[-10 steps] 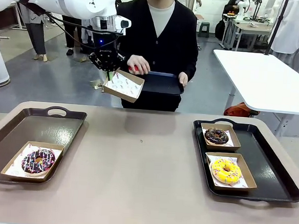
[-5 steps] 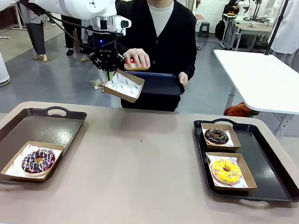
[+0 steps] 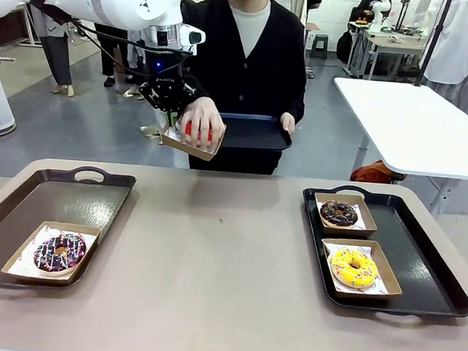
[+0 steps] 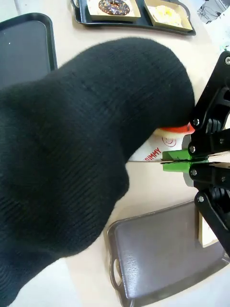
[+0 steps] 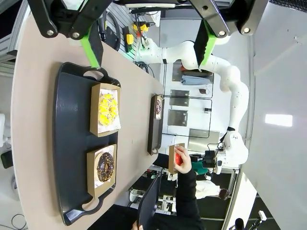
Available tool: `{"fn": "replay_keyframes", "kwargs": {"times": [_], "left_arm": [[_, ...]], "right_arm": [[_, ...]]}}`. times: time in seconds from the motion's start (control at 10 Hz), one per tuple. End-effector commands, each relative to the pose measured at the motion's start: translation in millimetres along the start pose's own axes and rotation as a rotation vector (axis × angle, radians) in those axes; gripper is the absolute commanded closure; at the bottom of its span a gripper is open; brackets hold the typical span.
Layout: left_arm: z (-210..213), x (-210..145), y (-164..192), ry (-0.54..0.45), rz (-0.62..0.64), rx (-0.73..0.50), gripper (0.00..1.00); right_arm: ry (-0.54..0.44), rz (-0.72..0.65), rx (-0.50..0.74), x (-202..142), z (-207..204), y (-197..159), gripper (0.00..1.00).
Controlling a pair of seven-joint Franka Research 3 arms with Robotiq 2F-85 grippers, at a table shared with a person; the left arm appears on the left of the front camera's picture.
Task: Individually package the donuts and arrange them on the tray.
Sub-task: Place the picked Paper togo box on the Handle tray.
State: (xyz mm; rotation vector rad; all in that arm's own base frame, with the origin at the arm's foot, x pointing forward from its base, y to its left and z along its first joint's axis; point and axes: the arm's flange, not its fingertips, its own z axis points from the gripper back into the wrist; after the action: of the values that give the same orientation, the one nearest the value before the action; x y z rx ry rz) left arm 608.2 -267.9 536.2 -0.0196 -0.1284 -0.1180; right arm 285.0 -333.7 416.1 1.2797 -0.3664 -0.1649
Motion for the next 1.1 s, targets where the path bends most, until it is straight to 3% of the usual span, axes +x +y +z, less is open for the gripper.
{"fn": "replay_keyframes", "kwargs": {"times": [0.0,1.0], "left_arm": [[3.0,-2.6,1.1,-0.004,-0.007,0.001,1.0],[3.0,-2.6,1.1,-0.004,-0.007,0.001,1.0]], "right_arm": [[0.004,-0.004,-0.004,-2.2,0.1,-1.1,0.0],[0.004,-0.004,-0.004,-2.2,0.1,-1.1,0.0]]}}
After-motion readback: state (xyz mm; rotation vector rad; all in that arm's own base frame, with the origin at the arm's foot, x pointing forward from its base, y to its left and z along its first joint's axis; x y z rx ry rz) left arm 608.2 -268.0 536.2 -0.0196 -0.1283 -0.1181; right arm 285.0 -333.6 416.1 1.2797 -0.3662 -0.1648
